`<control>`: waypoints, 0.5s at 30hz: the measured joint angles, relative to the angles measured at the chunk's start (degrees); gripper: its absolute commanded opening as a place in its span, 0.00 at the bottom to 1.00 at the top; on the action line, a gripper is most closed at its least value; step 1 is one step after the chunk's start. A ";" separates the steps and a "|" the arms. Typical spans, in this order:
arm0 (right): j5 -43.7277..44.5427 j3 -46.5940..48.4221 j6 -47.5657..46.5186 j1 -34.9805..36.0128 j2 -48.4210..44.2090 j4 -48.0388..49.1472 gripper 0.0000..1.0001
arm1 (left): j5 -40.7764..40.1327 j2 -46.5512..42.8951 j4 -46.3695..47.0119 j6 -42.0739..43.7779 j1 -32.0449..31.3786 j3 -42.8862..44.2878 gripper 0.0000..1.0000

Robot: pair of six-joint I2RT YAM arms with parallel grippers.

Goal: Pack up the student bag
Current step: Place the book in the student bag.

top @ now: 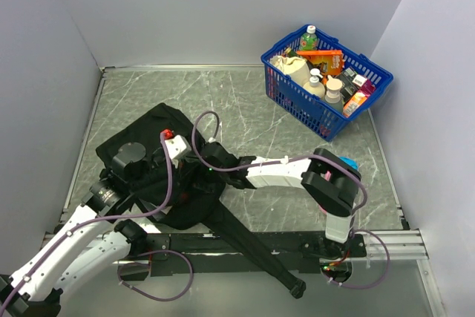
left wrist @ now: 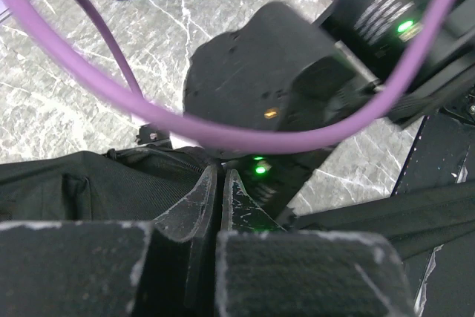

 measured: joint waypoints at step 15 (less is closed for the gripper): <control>4.35 -14.38 -6.58 -1.25 -23.21 -15.87 0.54 | -0.55 -2.38 -1.09 1.29 0.00 -1.44 0.01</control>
